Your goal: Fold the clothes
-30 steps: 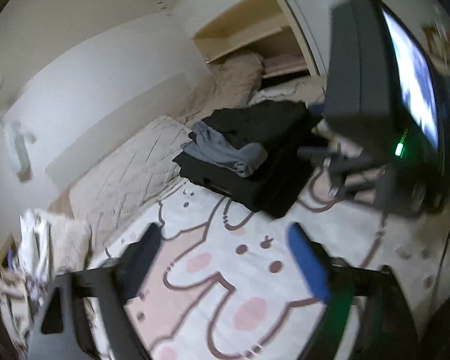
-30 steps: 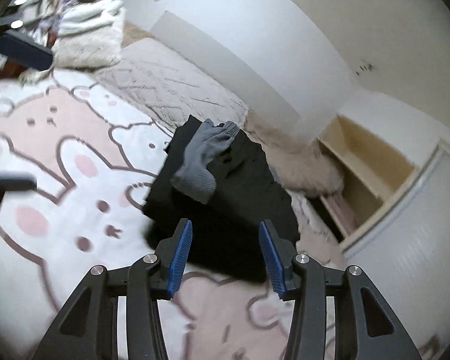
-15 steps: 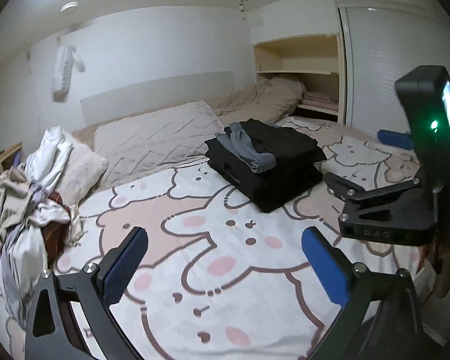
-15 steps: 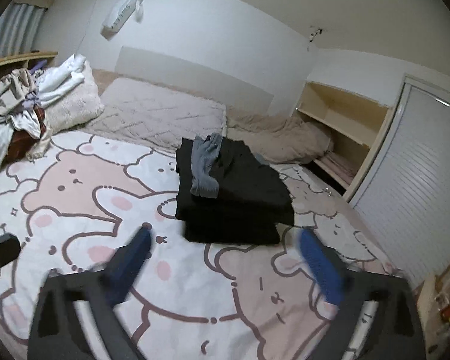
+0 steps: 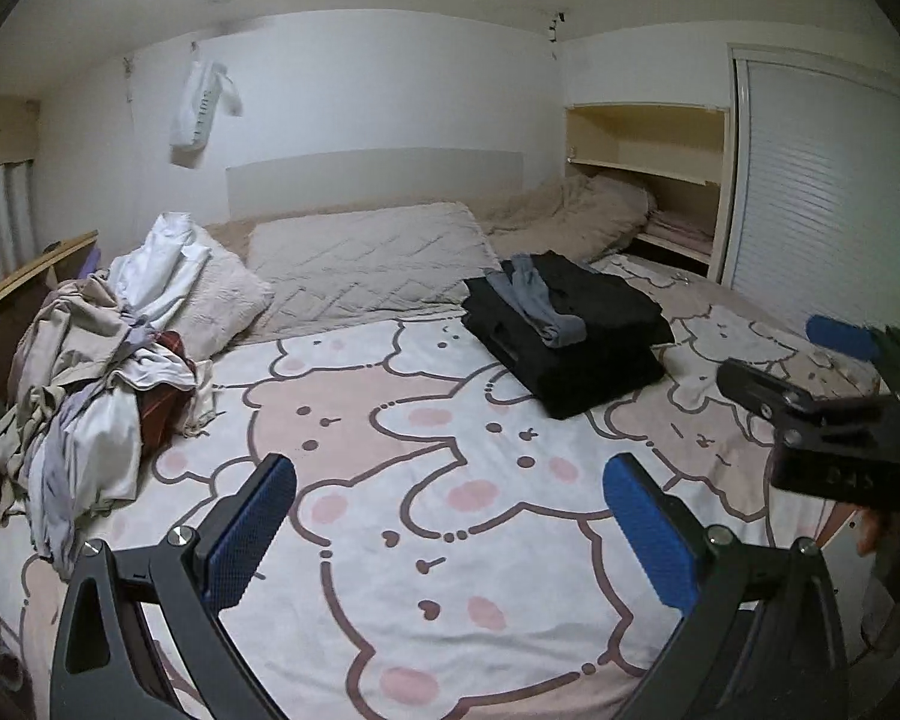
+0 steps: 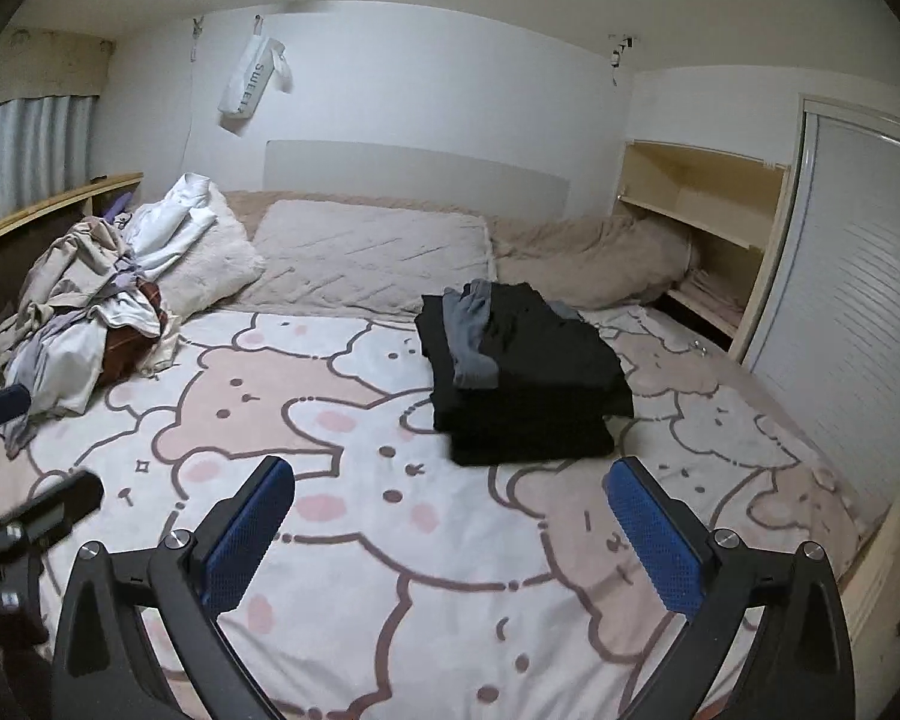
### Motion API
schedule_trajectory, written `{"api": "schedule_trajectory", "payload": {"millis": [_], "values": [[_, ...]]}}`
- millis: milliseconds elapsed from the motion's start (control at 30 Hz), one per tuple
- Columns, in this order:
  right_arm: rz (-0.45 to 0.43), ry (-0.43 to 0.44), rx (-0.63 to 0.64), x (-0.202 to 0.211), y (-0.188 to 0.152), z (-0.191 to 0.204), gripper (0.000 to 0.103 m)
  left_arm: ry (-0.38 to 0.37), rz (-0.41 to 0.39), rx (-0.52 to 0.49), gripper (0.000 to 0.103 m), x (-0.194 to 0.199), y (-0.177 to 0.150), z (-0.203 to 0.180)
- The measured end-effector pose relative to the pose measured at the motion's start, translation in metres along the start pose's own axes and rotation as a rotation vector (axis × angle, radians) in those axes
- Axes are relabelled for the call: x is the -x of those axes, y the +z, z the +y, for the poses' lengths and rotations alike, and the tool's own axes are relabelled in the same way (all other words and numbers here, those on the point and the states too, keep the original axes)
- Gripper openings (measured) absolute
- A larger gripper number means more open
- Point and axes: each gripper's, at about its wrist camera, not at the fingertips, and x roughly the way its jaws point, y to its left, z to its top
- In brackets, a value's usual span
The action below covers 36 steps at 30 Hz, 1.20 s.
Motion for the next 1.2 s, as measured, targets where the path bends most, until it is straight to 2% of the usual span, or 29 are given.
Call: {"api": "schedule_trajectory", "payload": {"millis": [333, 500, 1200], "values": [[0.004, -0.008, 0.042, 0.019, -0.007, 0.025, 0.103, 0.065, 0.031, 0.089, 0.103, 0.013, -0.002, 0.033], [0.018, -0.009, 0.047, 0.022, -0.010, 0.027, 0.103, 0.092, 0.047, 0.100, 0.103, 0.014, -0.003, 0.041], [0.035, -0.013, 0.066, 0.026, -0.010, 0.033, 0.103, 0.102, 0.058, 0.112, 0.103, 0.019, -0.004, 0.040]]}}
